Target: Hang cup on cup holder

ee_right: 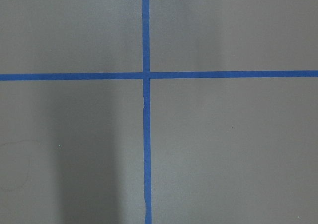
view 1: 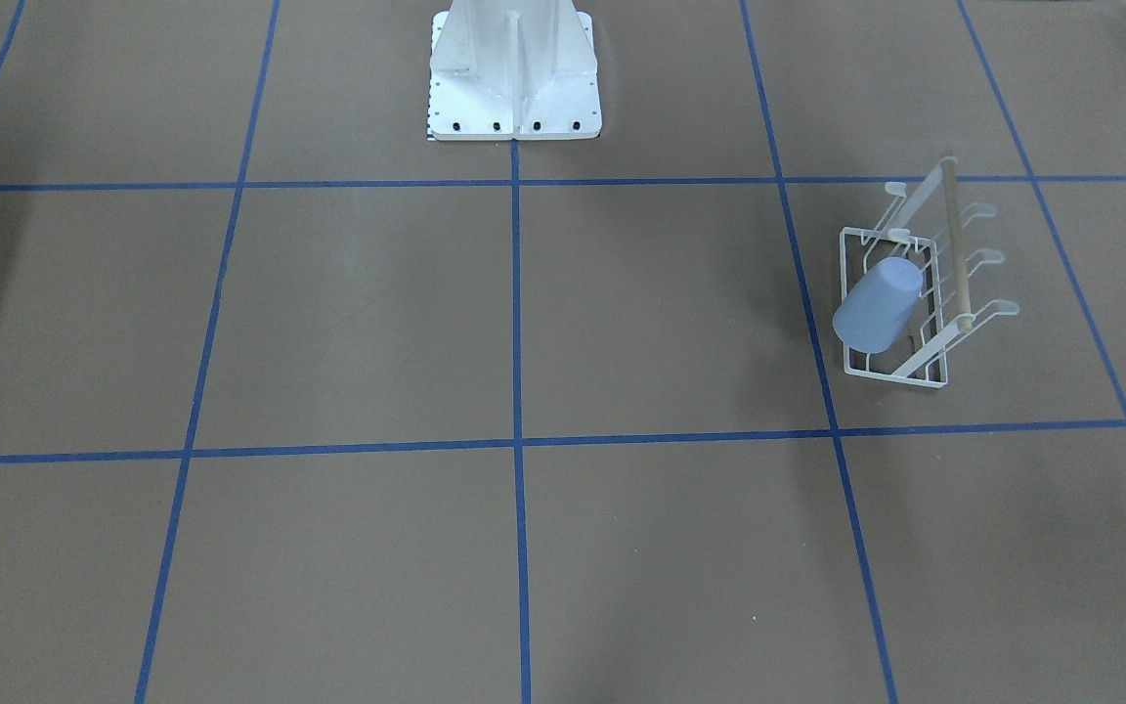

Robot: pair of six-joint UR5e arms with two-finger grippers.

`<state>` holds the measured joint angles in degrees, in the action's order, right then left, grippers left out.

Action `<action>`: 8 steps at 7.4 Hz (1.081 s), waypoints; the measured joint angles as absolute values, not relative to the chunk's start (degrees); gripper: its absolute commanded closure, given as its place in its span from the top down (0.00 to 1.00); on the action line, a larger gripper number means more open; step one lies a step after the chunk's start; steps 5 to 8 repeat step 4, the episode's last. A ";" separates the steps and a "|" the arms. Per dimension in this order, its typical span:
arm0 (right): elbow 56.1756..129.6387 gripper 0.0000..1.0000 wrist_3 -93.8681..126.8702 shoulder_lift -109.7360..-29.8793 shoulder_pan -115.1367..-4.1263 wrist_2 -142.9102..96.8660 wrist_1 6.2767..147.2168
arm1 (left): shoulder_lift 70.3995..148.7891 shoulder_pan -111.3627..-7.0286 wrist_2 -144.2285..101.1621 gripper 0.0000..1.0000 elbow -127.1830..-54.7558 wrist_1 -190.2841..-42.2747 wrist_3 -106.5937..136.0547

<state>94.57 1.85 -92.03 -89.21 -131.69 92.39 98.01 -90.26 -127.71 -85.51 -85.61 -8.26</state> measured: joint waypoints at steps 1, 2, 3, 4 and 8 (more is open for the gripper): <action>94.60 1.00 1.85 -92.02 -89.31 -131.67 92.38 | 98.05 -90.26 -127.71 0.98 -85.51 -85.61 -8.26; 94.59 1.00 1.84 -92.00 -89.45 -131.65 92.35 | 98.07 -90.26 -127.70 0.98 -85.47 -85.61 -8.28; 94.59 1.00 1.85 -91.94 -89.51 -131.61 92.32 | 98.11 -90.26 -127.70 0.98 -85.44 -85.60 -8.32; 94.57 1.00 1.85 -91.89 -89.57 -131.58 92.30 | 98.20 -90.26 -127.71 0.98 -85.37 -85.61 -8.34; 94.57 1.00 1.85 -91.89 -89.57 -131.58 92.30 | 98.20 -90.26 -127.71 0.98 -85.37 -85.61 -8.34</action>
